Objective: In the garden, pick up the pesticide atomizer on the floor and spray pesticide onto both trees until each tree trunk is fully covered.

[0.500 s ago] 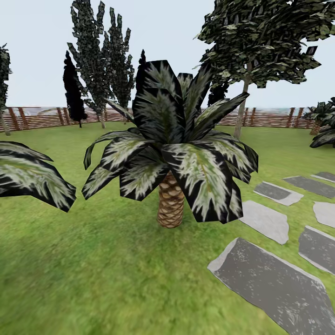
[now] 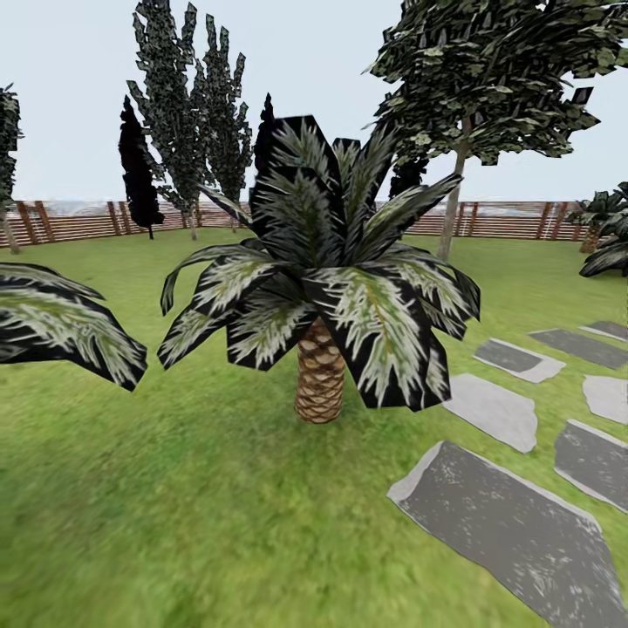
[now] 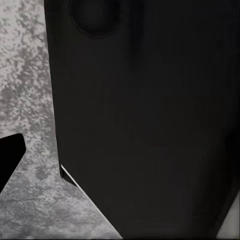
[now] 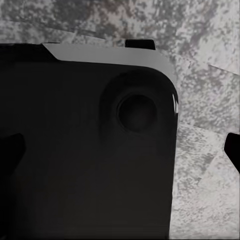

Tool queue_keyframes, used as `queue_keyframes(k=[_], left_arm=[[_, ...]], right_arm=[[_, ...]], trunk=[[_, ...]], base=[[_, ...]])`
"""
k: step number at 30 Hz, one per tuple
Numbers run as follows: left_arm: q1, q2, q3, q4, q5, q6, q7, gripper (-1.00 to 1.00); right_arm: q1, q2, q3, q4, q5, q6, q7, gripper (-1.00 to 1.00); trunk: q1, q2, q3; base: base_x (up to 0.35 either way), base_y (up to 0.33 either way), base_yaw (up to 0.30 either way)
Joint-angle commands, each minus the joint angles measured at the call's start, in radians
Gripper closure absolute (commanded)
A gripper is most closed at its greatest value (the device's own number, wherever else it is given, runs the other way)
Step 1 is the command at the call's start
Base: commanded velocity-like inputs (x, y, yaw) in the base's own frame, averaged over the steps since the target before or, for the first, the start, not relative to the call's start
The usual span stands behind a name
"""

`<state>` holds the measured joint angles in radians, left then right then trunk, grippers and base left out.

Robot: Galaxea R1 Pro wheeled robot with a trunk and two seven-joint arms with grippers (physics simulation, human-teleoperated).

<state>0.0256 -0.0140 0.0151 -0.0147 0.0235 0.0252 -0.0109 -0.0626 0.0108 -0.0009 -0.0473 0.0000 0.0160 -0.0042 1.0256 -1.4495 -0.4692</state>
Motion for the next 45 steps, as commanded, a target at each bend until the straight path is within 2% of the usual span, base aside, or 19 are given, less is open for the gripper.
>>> queue_keyframes(k=[1, 6, 13, 14, 17, 19, 20, 26, 31, 33, 35, 38, 45], left_arm=[[-0.002, 0.001, 0.001, -0.003, 0.003, 0.008, -0.001, -1.0], [-0.017, 0.011, 0.0, -0.005, 0.003, 0.017, 0.001, -1.0], [-0.057, 0.049, 0.002, -0.005, 0.002, 0.019, 0.013, -1.0], [-0.192, 0.066, 0.002, -0.005, 0.002, 0.018, 0.016, -1.0], [-0.263, 0.074, 0.002, -0.015, 0.001, 0.016, 0.019, -1.0], [-0.284, 0.075, 0.002, -0.041, 0.001, 0.014, 0.019, -1.0], [-0.294, 0.075, 0.002, -0.086, 0.001, 0.008, 0.02, -1.0], [-0.302, 0.076, 0.005, -0.246, 0.0, -0.007, 0.04, -1.0], [-0.296, 0.078, 0.024, -0.256, 0.0, -0.037, 0.044, -1.0], [-0.294, 0.078, 0.034, -0.253, 0.0, -0.074, 0.044, -1.0], [-0.291, 0.078, 0.045, -0.25, -0.001, -0.148, 0.045, -1.0], [-0.292, 0.08, 0.051, -0.25, -0.002, -0.189, 0.045, -1.0], [-0.291, 0.081, 0.054, -0.251, -0.002, -0.215, 0.045, -1.0]], right_arm=[[0.0, 0.0, -0.001, -0.003, 0.0, 0.007, 0.0, -1.0], [0.0, -0.004, -0.002, -0.01, 0.0, 0.03, 0.0, -1.0], [0.0, -0.041, -0.003, -0.049, 0.0, 0.032, 0.0, -1.0], [0.0, -0.08, -0.003, -0.222, 0.0, 0.031, -0.001, -1.0], [0.0, -0.121, -0.005, -0.338, -0.001, 0.019, -0.002, -1.0], [0.0, -0.129, -0.006, -0.394, -0.001, -0.004, -0.002, -1.0], [0.0, -0.134, -0.006, -0.45, -0.001, -0.042, -0.002, -1.0], [0.0, -0.138, -0.007, -0.591, -0.003, -0.173, -0.001, -1.0], [0.0, -0.137, -0.006, -0.595, -0.002, -0.195, 0.0, -1.0], [0.0, -0.137, -0.006, -0.591, -0.002, -0.197, 0.0, -1.0], [0.0, -0.136, -0.005, -0.587, -0.001, -0.198, 0.0, -1.0], [0.0, -0.134, -0.004, -0.578, -0.001, -0.198, 0.0, -1.0], [0.0, -0.134, -0.004, -0.518, -0.003, -0.2, 0.0, -1.0]], trunk=[[-0.001, -0.001, -0.001], [-0.001, -0.001, -0.001], [-0.001, -0.001, -0.001], [-0.001, -0.001, -0.001], [-0.001, -0.001, -0.001], [-0.001, -0.001, -0.001], [-0.001, -0.001, -0.001], [-0.001, -0.001, -0.001], [-0.001, -0.001, -0.001], [-0.001, -0.001, -0.001], [-0.001, -0.001, -0.001], [-0.001, -0.001, -0.001], [-0.001, -0.001, -0.001]], base=[[-0.337, -0.005, 0.0], [-0.338, -0.061, 0.0], [-0.338, -0.115, 0.0], [-0.326, -0.155, 0.0], [-0.307, -0.181, 0.0], [-0.292, -0.199, 0.0], [-0.284, -0.207, 0.0], [-0.246, -0.214, 0.0], [-0.194, -0.214, 0.0], [-0.094, -0.106, 0.0], [-0.035, -0.04, -0.003], [-0.015, -0.017, -0.08], [-0.011, -0.006, -0.251]])
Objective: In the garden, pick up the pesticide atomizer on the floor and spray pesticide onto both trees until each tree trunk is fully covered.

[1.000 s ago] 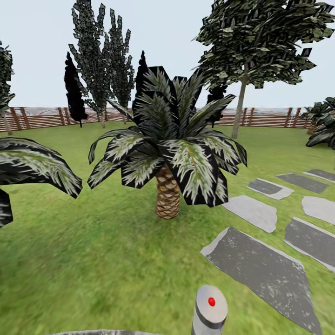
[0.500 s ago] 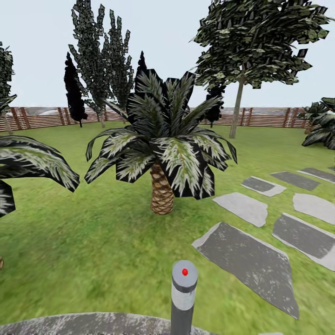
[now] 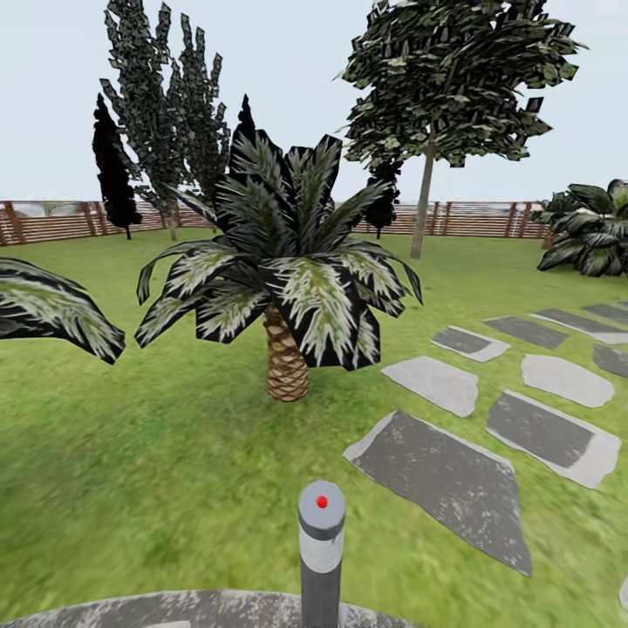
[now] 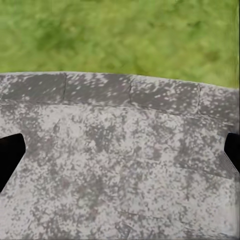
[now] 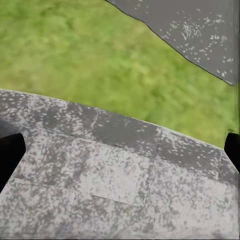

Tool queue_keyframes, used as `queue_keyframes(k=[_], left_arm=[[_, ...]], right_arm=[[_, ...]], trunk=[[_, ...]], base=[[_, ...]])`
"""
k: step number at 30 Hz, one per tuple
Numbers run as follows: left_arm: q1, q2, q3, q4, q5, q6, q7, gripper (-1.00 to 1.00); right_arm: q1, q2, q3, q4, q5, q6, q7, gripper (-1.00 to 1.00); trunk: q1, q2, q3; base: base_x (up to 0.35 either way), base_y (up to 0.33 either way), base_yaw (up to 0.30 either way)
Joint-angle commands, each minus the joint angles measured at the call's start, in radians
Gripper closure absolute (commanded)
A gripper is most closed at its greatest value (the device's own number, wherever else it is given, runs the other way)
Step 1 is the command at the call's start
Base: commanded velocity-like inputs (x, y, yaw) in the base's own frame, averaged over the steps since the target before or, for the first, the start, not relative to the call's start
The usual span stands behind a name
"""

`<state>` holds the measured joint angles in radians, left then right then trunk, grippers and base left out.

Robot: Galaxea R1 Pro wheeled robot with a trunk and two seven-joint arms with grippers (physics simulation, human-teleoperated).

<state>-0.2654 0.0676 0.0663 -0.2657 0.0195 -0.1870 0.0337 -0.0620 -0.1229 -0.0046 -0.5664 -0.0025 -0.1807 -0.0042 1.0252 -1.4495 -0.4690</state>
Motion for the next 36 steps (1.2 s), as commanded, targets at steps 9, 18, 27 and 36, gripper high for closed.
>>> queue_keyframes(k=[9, 18, 27, 36], left_arm=[[0.0, -0.002, 0.002, 0.002, 0.002, -0.014, 0.0, -1.0], [0.0, -0.002, 0.003, 0.002, 0.002, -0.014, 0.0, -1.0], [0.0, 0.0, 0.004, 0.002, 0.001, -0.014, 0.0, -1.0], [0.0, 0.0, 0.004, 0.002, 0.001, -0.014, 0.0, -1.0]], right_arm=[[-0.001, 0.003, 0.0, 0.012, 0.0, -0.003, 0.0, -1.0], [-0.001, 0.006, 0.0, 0.013, 0.0, -0.003, 0.0, -1.0], [-0.001, 0.006, 0.002, 0.013, -0.001, -0.003, 0.0, -1.0], [-0.001, 0.007, 0.002, 0.013, -0.001, -0.003, 0.0, -1.0]], trunk=[[0.0, -0.001, -0.001], [0.0, -0.001, -0.007], [0.0, -0.001, -0.018], [0.0, -0.001, -0.03]], base=[[-0.198, -0.145, -0.291], [-0.134, -0.238, -0.267], [-0.002, -0.275, -0.194], [0.0, -0.276, -0.192]])
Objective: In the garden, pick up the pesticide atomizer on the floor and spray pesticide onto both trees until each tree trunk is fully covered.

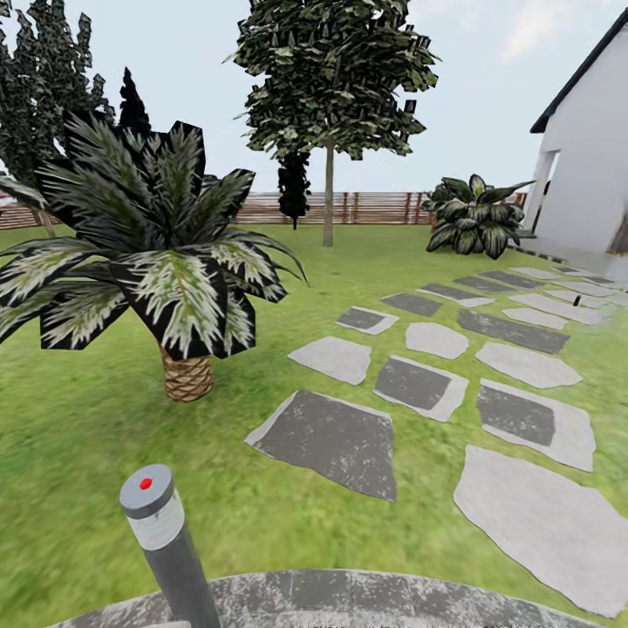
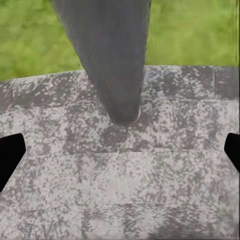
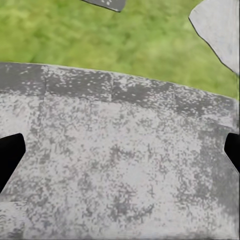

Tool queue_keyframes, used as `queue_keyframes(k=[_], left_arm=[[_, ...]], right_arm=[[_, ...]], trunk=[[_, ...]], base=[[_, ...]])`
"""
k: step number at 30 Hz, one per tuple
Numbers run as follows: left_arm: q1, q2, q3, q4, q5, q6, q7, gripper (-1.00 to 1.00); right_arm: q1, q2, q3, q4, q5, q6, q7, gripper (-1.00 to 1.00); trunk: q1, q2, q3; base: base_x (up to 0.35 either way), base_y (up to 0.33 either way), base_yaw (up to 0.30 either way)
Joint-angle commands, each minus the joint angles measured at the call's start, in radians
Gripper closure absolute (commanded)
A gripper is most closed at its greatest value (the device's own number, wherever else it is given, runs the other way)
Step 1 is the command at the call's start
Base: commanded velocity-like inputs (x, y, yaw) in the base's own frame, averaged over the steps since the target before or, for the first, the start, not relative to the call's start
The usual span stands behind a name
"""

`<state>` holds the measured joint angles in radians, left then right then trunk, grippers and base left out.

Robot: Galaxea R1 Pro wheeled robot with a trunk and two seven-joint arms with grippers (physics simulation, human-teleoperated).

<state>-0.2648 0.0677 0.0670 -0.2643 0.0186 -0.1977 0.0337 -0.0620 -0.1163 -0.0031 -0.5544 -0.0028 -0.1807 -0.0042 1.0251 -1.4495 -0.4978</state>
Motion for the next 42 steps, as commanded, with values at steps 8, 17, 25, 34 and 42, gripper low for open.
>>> queue_keyframes(k=[8, 17, 25, 34, 42], left_arm=[[0.0, 0.0, 0.003, 0.001, 0.003, -0.003, 0.0, -1.0], [0.001, 0.0, 0.004, 0.001, 0.003, -0.003, 0.0, -1.0], [0.001, 0.001, 0.004, 0.0, 0.003, -0.003, 0.0, -1.0], [0.0, 0.0, 0.004, -0.004, 0.005, -0.005, -0.002, -1.0], [0.0, 0.001, 0.003, -0.005, 0.004, -0.005, -0.003, -1.0]], right_arm=[[-0.001, 0.001, -0.001, 0.002, 0.0, -0.003, 0.0, -1.0], [-0.001, 0.0, -0.002, 0.002, 0.0, -0.003, 0.0, -1.0], [-0.001, 0.001, -0.002, 0.002, 0.0, -0.003, 0.0, -1.0], [-0.001, 0.0, -0.002, 0.002, 0.0, -0.003, -0.001, -1.0], [-0.001, 0.0, -0.002, 0.001, 0.0, -0.003, 0.0, -1.0]], trunk=[[0.0, 0.0, -0.011], [0.0, 0.0, -0.023], [0.0, 0.0, -0.033], [0.0, 0.0, -0.045], [0.0, 0.0, -0.055]], base=[[0.0, -0.276, -0.192], [0.0, -0.276, -0.192], [0.0, -0.174, -0.192], [0.0, -0.007, -0.192], [0.0, 0.0, -0.192]])
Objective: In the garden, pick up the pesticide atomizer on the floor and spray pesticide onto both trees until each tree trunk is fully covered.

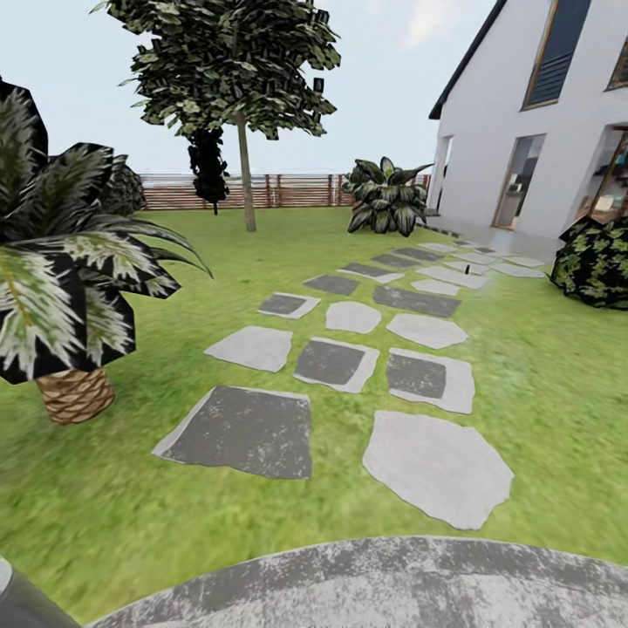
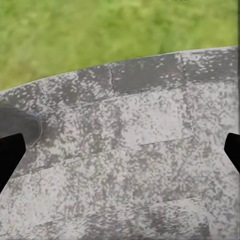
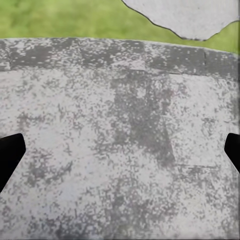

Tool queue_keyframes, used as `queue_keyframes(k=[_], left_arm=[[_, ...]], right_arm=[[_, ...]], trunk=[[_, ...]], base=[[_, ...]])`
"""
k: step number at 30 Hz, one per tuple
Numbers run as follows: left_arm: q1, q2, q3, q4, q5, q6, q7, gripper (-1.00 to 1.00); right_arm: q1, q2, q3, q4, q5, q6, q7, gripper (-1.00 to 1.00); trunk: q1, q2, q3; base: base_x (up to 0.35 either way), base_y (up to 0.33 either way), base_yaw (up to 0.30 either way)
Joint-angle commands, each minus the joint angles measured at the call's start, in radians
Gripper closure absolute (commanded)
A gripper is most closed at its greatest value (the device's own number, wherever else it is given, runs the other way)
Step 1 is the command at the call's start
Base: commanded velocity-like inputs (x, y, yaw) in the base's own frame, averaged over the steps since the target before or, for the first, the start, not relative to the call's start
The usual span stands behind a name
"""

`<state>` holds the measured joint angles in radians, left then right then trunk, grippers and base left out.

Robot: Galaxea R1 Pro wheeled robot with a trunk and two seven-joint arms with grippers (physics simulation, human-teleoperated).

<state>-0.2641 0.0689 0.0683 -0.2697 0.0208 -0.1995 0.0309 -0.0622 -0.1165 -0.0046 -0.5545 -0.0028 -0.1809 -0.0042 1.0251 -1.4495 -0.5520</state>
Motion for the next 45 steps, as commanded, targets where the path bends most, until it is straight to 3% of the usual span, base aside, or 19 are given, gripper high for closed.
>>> queue_keyframes(k=[1, 4, 23, 45], left_arm=[[0.0, 0.0, 0.002, 0.001, 0.002, -0.003, 0.0, -1.0], [0.0, 0.001, 0.002, 0.001, 0.001, -0.003, 0.0, -1.0], [-0.001, 0.006, 0.002, 0.001, 0.002, -0.003, 0.001, -1.0], [-0.001, 0.005, 0.001, 0.001, 0.001, -0.003, 0.0, -1.0]], right_arm=[[-0.001, 0.0, -0.001, 0.001, 0.0, -0.003, 0.0, -1.0], [-0.001, 0.0, -0.001, 0.001, 0.0, -0.003, 0.0, -1.0], [-0.001, 0.0, -0.002, -0.001, 0.0, -0.004, 0.0, -1.0], [-0.001, -0.005, -0.001, 0.001, 0.003, -0.005, 0.0, -1.0]], trunk=[[0.0, 0.0, -0.002], [0.0, 0.0, -0.006], [0.073, -0.133, -0.09], [0.157, -0.287, -0.16]], base=[[0.0, 0.0, -0.192], [0.0, 0.0, -0.192], [0.0, 0.0, -0.19], [0.0, 0.0, -0.009]])
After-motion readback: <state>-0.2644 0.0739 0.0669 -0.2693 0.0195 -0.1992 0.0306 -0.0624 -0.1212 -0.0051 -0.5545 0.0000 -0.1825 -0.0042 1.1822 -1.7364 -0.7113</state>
